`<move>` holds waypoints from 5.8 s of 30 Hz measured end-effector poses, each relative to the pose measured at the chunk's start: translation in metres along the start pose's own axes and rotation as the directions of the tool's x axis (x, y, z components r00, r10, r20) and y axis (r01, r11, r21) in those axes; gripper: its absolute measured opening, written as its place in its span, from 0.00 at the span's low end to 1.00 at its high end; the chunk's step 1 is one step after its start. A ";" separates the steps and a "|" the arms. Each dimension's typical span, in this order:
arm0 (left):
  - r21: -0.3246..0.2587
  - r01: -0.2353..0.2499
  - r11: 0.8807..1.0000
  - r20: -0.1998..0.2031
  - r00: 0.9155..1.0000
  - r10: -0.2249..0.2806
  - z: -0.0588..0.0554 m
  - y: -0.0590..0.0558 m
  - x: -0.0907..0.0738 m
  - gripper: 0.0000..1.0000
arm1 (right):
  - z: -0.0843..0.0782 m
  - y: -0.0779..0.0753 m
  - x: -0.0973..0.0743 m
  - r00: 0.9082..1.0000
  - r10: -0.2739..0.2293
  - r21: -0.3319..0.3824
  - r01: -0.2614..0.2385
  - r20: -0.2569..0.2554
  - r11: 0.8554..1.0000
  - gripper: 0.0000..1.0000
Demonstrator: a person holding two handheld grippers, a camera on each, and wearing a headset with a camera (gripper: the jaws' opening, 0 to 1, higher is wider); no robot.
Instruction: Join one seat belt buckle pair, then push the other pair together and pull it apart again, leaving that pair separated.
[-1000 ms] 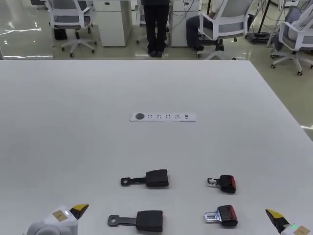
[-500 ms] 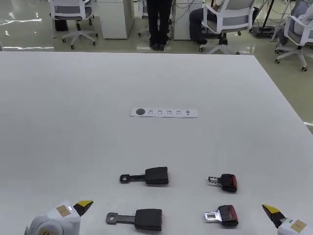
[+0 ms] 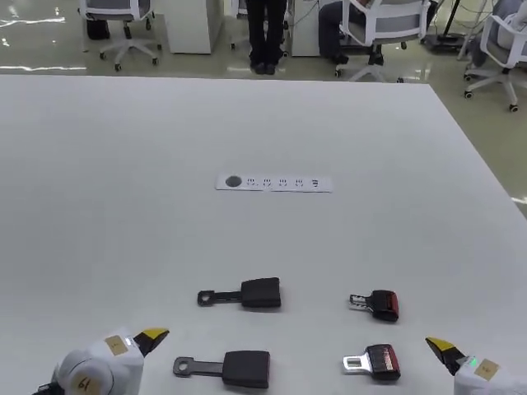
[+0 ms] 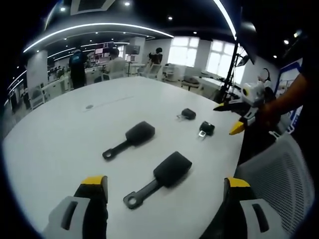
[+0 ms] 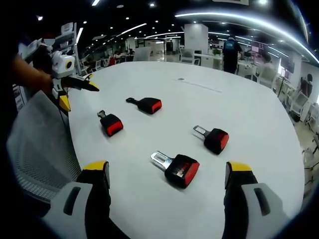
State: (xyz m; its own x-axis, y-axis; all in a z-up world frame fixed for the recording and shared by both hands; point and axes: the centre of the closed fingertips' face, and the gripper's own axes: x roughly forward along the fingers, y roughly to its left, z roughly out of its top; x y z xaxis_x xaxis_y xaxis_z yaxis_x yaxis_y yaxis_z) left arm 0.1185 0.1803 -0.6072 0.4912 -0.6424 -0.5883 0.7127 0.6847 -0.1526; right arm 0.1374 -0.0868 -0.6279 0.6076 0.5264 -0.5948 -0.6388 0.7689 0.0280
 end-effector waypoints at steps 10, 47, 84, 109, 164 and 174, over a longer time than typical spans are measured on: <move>0.038 0.066 0.997 -0.033 0.997 -0.065 0.002 -0.002 0.015 0.94 | -0.006 0.003 0.013 0.996 0.077 -0.038 -0.079 -0.054 0.996 0.92; 0.184 0.281 0.942 -0.215 0.947 -0.240 -0.004 -0.015 0.072 0.69 | -0.033 -0.014 0.037 0.889 0.373 -0.112 -0.413 -0.266 0.904 0.76; 0.380 0.411 0.829 -0.331 0.897 -0.293 -0.034 -0.006 0.093 0.34 | -0.040 -0.011 0.048 0.844 0.405 -0.296 -0.510 -0.351 0.808 0.34; 0.371 0.409 0.834 -0.370 0.889 -0.271 -0.033 -0.007 0.094 0.33 | -0.044 0.008 0.045 0.815 0.423 -0.324 -0.555 -0.396 0.766 0.32; 0.371 0.395 0.841 -0.399 0.885 -0.240 -0.035 -0.006 0.095 0.33 | -0.004 0.081 0.105 0.813 0.466 -0.344 -0.574 -0.349 0.744 0.32; 0.385 0.398 0.833 -0.405 0.884 -0.235 -0.035 -0.007 0.095 0.33 | -0.001 0.091 0.109 0.817 0.467 -0.345 -0.569 -0.338 0.747 0.32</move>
State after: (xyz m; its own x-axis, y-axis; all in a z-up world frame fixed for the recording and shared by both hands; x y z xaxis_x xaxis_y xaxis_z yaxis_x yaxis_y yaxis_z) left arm 0.1426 0.1271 -0.6899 0.0638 -0.5886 -0.8059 0.9817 0.1824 -0.0555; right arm 0.1451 0.0399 -0.6913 0.0390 0.6666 -0.7444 -0.9853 0.1495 0.0823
